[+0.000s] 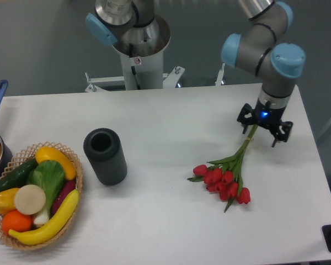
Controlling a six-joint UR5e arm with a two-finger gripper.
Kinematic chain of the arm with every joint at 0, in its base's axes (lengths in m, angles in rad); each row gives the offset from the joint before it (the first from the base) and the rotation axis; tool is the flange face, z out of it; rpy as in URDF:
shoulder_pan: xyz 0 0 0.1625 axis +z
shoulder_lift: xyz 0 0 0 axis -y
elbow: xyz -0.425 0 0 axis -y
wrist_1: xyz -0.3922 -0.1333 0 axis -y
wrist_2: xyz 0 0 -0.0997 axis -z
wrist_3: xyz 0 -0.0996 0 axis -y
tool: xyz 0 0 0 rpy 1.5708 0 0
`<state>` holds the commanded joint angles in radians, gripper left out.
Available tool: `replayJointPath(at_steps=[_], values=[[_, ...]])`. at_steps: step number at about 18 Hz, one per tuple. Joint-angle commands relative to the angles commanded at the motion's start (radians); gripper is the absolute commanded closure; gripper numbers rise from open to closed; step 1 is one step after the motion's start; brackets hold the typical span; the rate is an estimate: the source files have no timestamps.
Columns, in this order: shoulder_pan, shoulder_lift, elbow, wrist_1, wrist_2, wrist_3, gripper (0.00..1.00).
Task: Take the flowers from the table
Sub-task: 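Move the open gripper down over the tulip stems, then lower the gripper onto the stems and close it around them, then lift the gripped red tulips up off the table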
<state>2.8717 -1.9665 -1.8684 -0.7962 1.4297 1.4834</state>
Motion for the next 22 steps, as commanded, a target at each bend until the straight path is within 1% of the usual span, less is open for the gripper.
replayJointPath(at_steps=[3,7,9,10,11,13,16,17,18,21,22], values=[[-0.032,-0.009,-0.005,0.0,0.0,-0.035,0.0],[-0.032,-0.043,0.037,0.003,-0.002,-0.035,0.0],[-0.032,-0.057,0.043,0.003,0.0,-0.037,0.0],[-0.032,-0.06,0.041,0.005,0.0,-0.037,0.07],[-0.032,-0.064,0.04,0.008,0.002,-0.037,0.18],[-0.032,-0.072,0.034,0.008,0.027,-0.037,0.37],[-0.035,-0.077,0.034,0.008,0.066,-0.038,0.42],[-0.034,-0.078,0.038,0.008,0.066,-0.038,0.48],[-0.034,-0.078,0.04,0.006,0.067,-0.038,0.63],[-0.034,-0.078,0.044,0.003,0.068,-0.043,0.99],[-0.031,-0.072,0.049,0.002,0.063,-0.043,1.0]])
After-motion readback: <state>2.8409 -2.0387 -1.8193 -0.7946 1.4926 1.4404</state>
